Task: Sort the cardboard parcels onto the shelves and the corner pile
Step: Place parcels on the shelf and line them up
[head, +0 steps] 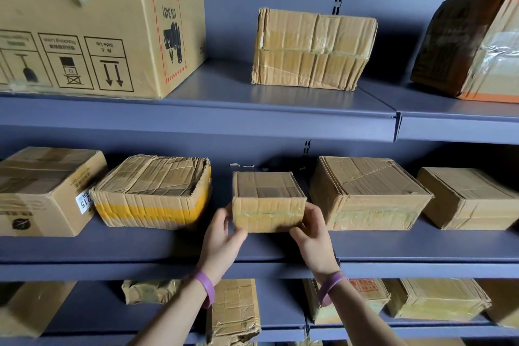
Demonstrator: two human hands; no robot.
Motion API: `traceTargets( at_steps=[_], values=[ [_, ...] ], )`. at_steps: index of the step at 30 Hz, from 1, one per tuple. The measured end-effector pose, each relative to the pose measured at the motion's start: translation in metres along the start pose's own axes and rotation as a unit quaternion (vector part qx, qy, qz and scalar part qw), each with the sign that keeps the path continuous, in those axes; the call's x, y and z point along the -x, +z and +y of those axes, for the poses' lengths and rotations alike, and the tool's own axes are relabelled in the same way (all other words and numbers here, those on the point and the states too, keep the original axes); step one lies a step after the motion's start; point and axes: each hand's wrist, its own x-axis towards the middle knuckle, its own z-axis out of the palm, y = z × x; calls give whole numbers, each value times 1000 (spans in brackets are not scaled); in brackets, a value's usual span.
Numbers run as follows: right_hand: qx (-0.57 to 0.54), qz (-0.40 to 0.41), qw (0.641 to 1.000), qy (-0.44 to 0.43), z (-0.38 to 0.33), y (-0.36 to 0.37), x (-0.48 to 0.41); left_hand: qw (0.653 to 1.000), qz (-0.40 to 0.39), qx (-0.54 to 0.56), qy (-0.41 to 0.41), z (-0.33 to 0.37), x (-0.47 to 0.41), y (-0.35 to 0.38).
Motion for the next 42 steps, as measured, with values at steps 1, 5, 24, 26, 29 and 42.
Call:
traceTargets(
  at_steps=[1, 5, 24, 26, 29, 42],
  values=[
    [26, 3, 1000, -2, 3, 1, -1, 999, 16, -49, -3, -3, -3, 2],
    [118, 19, 993, -6, 9, 5, -2, 988, 51, -147, -13, -7, -11, 9],
    [125, 75, 989, -38, -17, -3, 27, 989, 83, -15, 120, 15, 27, 11],
    [118, 81, 989, -45, -24, -6, 28, 989, 59, -3, 135, 23, 28, 16],
    [101, 87, 990, -52, -30, -13, 27, 989, 26, 29, 141, 37, 28, 26],
    [152, 155, 972, -89, -58, -90, 14, 985, -115, 38, 119, 67, 17, 104]
  ],
)
